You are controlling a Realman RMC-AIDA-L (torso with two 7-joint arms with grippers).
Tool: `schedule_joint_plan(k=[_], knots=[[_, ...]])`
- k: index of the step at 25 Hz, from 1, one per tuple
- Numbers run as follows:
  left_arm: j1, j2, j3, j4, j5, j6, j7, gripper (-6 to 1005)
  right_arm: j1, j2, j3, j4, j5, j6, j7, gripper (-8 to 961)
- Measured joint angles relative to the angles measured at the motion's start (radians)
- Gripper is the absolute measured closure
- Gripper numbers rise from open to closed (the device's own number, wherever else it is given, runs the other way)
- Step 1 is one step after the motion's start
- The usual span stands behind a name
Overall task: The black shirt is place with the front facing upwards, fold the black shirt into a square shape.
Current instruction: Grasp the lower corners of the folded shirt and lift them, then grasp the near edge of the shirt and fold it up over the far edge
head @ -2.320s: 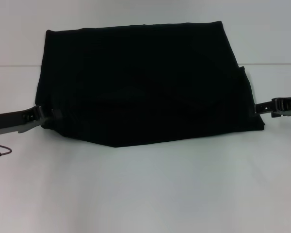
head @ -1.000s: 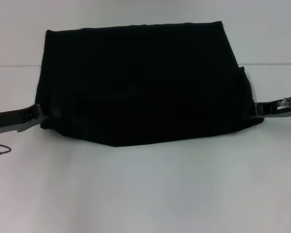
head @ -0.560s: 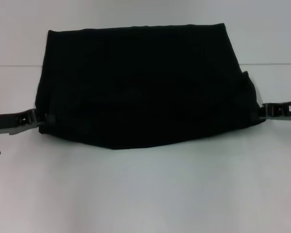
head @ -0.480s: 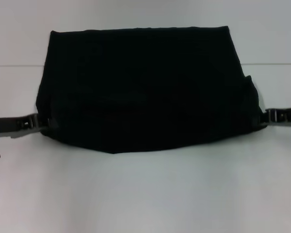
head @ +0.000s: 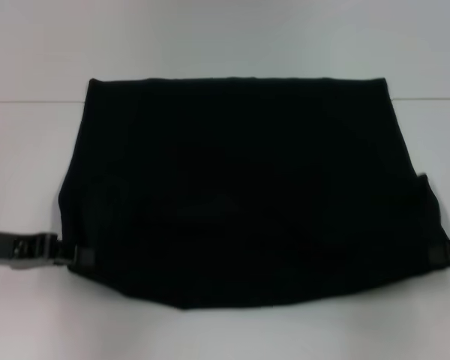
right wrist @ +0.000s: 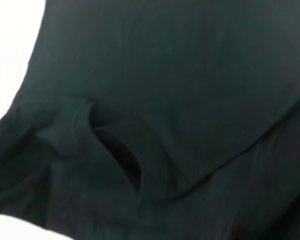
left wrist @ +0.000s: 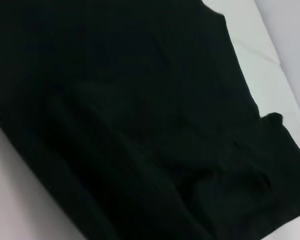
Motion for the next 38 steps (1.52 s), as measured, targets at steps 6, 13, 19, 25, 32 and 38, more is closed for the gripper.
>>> schedule_joint_plan(k=[6, 13, 19, 25, 32, 38], knots=[[0.049, 0.007, -0.003, 0.059, 0.025, 0.194, 0.005, 953, -0.064, -0.022, 0.109, -0.01, -0.003, -0.196, -0.085, 891], [0.097, 0.02, -0.022, 0.072, 0.047, 0.273, 0.039, 954, -0.106, -0.039, 0.167, 0.013, -0.006, -0.243, -0.151, 891], [0.034, 0.019, -0.175, 0.081, 0.035, 0.209, 0.043, 954, -0.057, -0.032, 0.289, 0.042, 0.054, -0.203, -0.177, 891], [-0.068, 0.01, -0.274, 0.07, 0.036, 0.016, -0.016, 953, -0.003, -0.021, 0.33, 0.073, 0.225, 0.008, -0.169, 891], [-0.169, -0.026, -0.115, -0.056, 0.053, -0.386, -0.055, 954, 0.14, -0.01, 0.152, 0.338, 0.21, 0.517, -0.198, 892], [-0.203, -0.045, -0.052, -0.075, 0.057, -0.503, -0.057, 953, 0.196, 0.034, 0.033, 0.353, 0.19, 0.739, -0.171, 892]])
